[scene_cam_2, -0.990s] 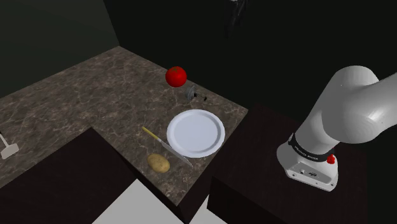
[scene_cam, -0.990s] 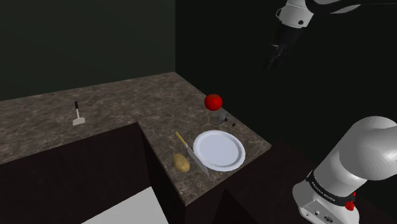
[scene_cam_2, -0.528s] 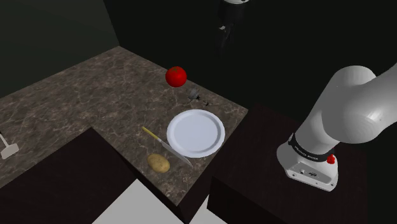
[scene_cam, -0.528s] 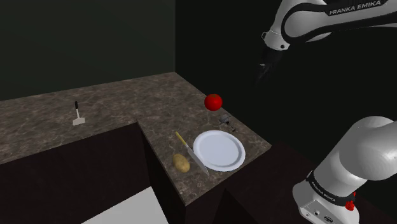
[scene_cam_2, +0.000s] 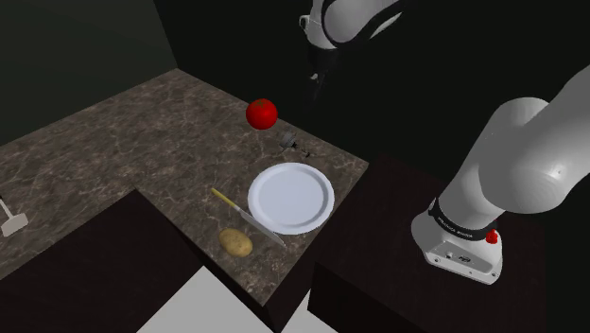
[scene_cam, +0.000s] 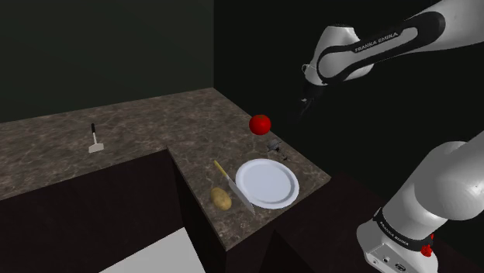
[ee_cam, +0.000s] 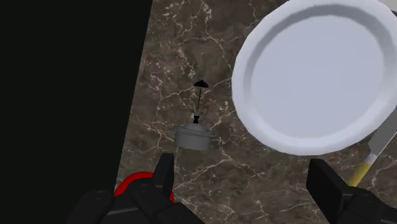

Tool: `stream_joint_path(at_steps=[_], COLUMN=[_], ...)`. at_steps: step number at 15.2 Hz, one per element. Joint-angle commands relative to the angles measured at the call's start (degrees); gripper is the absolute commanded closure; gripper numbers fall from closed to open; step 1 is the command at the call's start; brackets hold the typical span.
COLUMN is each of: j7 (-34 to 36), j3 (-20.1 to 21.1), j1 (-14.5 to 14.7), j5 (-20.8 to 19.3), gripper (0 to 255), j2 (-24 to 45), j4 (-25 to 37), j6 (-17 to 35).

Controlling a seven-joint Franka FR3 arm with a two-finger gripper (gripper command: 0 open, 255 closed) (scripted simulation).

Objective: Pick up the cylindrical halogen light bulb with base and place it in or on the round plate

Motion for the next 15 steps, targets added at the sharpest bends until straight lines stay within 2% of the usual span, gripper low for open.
stream_joint_path(at_steps=[1, 9, 15], j7=[-2.11, -11.79, -19.54], j3=[-0.94, -2.54, -0.07], j1=[0.29, 0.96, -1.41], j5=[0.55, 6.43, 12.05], gripper=[0, 0, 0], j2=[4.54, 23.16, 37.47], j4=[0.62, 5.57, 12.66], j6=[3.89, 16.65, 23.10])
